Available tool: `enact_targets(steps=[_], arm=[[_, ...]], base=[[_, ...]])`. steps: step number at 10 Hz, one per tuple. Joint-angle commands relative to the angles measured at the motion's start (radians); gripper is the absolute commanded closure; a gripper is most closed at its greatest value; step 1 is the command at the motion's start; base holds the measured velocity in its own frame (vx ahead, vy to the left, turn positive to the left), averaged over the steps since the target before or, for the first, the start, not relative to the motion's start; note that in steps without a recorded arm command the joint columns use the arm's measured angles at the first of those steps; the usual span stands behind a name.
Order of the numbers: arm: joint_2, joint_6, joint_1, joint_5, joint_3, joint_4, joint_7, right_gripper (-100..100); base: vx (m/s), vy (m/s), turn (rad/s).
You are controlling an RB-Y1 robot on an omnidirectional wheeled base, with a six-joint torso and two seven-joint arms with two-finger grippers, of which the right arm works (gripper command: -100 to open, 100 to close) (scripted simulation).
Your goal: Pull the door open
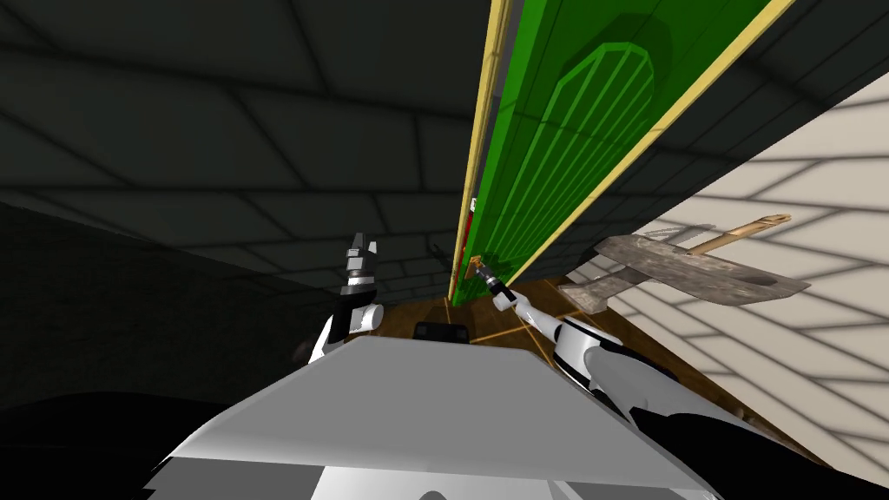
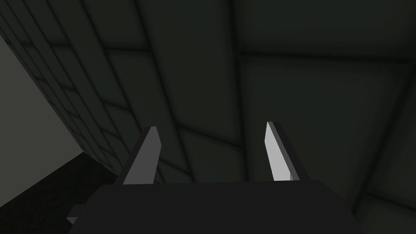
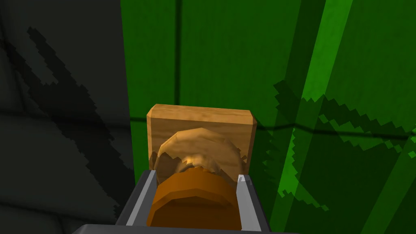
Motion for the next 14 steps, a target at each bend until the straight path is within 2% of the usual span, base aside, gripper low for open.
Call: enact_targets(steps=[1, 3, 4, 5, 6, 8, 13, 14], arm=[[-0.023, -0.025, -0.003, 0.006, 0.030, -0.009, -0.028, 100], [-0.045, -0.045, -0.004, 0.011, 0.062, -0.021, -0.053, 100], [-0.037, -0.035, -0.004, 0.010, 0.053, -0.016, -0.044, 100], [-0.057, -0.065, -0.004, 0.020, 0.087, -0.021, -0.069, 100], [-0.063, -0.074, -0.005, 0.022, 0.095, -0.022, -0.075, 100], [-0.091, -0.115, -0.008, 0.034, 0.136, -0.028, -0.106, 100], [-0.142, -0.190, -0.014, 0.057, 0.212, -0.039, -0.164, 100], [-0.136, -0.177, -0.011, 0.055, 0.204, -0.040, -0.154, 100]], base=[[-0.163, -0.138, 0.076], [-0.155, -0.147, 0.078], [-0.073, -0.065, 0.024], [-0.122, -0.126, 0.083], [-0.161, -0.173, 0.105], [-0.145, -0.181, 0.097], [-0.144, -0.156, 0.072], [-0.051, -0.076, 0.020]])
